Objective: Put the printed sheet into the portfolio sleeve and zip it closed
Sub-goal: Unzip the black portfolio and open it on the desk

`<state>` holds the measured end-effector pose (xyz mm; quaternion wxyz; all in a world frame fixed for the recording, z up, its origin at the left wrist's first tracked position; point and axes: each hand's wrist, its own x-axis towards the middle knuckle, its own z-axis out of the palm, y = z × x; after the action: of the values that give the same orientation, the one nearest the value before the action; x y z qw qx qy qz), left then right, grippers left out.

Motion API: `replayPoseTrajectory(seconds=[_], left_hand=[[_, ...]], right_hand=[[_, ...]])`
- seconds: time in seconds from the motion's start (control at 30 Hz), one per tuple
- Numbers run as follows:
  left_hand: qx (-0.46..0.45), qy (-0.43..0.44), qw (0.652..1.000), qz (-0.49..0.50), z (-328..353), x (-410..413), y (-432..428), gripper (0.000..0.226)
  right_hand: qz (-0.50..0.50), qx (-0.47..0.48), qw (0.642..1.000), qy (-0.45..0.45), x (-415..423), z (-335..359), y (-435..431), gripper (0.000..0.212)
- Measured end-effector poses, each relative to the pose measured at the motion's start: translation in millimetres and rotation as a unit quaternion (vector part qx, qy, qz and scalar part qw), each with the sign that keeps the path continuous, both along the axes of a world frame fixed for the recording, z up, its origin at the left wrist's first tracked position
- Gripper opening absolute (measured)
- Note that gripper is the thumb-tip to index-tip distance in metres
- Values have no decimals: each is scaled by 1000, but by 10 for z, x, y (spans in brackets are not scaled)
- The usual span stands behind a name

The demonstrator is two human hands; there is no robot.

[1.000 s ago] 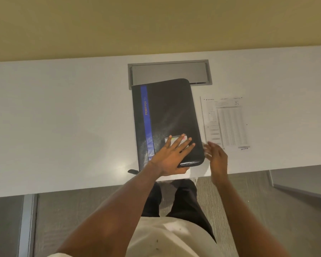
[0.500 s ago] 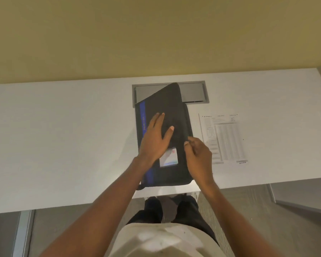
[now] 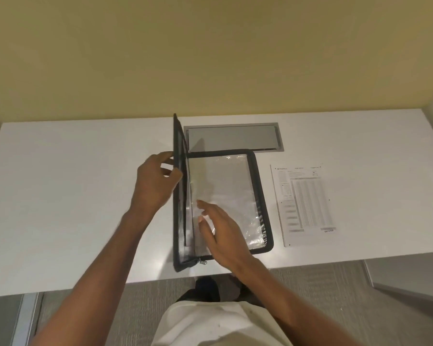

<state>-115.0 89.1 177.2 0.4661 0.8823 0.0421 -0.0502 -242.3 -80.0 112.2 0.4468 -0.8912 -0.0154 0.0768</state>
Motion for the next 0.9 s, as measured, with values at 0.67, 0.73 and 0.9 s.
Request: replayPoseTrajectory(seconds=[0.67,0.73,0.9], left_hand=[[202,60,967,140,-1158,-220,1396,36],[210,89,964,139,-1294,-272,1380,37],[196,161,960,121,-1559,-362,1360,56]], right_hand=[[49,-365,911,186,378,-1002,-553,79],[44,-358,914,185,391,-1008,-548,78],[35,-351,917,186,407,-1021,-538,76]])
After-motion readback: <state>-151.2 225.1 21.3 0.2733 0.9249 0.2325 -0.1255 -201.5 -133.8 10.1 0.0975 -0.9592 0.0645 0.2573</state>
